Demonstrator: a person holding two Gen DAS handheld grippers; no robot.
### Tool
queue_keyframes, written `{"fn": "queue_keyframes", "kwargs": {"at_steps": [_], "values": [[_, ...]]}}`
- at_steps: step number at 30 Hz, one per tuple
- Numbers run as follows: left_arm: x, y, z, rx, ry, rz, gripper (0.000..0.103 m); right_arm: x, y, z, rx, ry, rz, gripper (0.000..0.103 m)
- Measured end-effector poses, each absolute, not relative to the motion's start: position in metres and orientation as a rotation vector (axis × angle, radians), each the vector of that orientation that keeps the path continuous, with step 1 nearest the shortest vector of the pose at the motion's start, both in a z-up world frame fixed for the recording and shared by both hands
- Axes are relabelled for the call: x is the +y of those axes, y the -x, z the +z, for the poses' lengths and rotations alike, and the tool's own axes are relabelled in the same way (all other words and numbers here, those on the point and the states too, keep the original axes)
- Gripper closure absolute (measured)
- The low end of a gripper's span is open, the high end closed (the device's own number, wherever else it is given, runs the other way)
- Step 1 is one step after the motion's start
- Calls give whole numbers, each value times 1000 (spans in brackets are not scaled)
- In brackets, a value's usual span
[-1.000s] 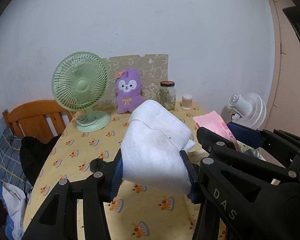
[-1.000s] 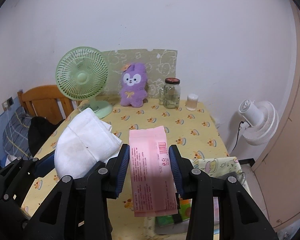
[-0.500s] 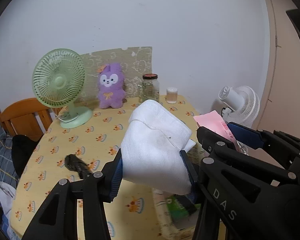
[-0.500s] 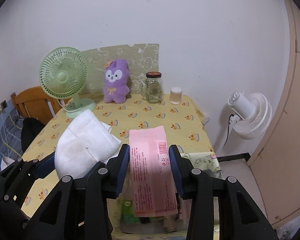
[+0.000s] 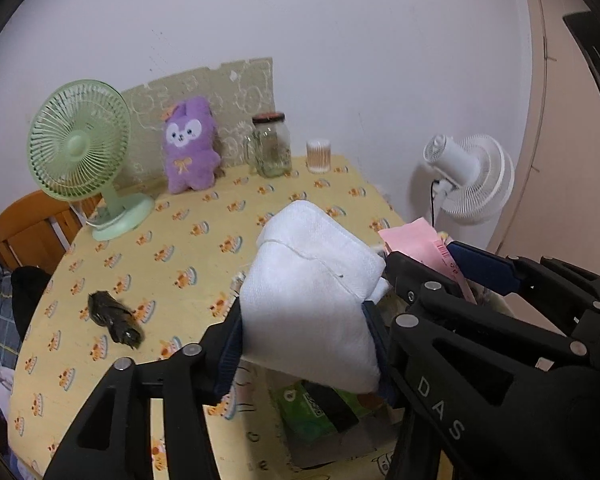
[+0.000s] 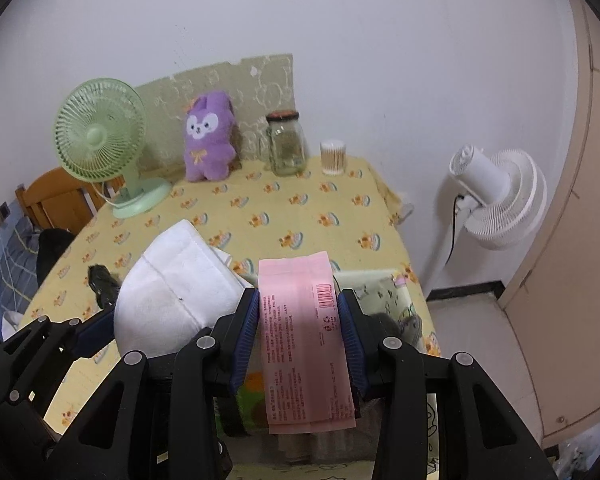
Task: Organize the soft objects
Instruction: 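Carry the white cloth and pink packet with both grippers over the fabric box, then lower the cloth and packet into the fabric box and open both grippers, then withdraw both grippers from the fabric box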
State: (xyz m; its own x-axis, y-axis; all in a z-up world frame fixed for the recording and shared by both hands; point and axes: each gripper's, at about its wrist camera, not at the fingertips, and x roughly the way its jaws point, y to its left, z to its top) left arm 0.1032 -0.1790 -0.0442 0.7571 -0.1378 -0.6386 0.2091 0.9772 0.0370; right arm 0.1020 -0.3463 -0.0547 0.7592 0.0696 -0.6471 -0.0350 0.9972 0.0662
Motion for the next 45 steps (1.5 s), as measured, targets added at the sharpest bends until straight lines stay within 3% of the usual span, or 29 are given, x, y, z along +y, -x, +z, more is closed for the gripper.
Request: {"fn": "queue_keyframes", "kwargs": {"at_steps": [8, 11, 13, 15, 17, 45], "values": [[-190, -102, -64, 724, -147, -219, 23, -356, -101, -76, 745, -50, 46, 59], [-191, -100, -70, 738, -152, -227, 23, -357, -98, -85, 757, -62, 49, 57], [-191, -98, -70, 733, -156, -230, 22, -358, -96, -87, 753, -73, 56, 50], [-192, -95, -68, 725, -151, -227, 22, -362, -94, -87, 742, -106, 67, 26], [-194, -93, -67, 726, -153, -227, 18, -365, -95, -89, 782, -154, 84, 15], [-130, -66, -32, 663, -57, -223, 18, -305, -58, -43, 709, -86, -40, 6]]}}
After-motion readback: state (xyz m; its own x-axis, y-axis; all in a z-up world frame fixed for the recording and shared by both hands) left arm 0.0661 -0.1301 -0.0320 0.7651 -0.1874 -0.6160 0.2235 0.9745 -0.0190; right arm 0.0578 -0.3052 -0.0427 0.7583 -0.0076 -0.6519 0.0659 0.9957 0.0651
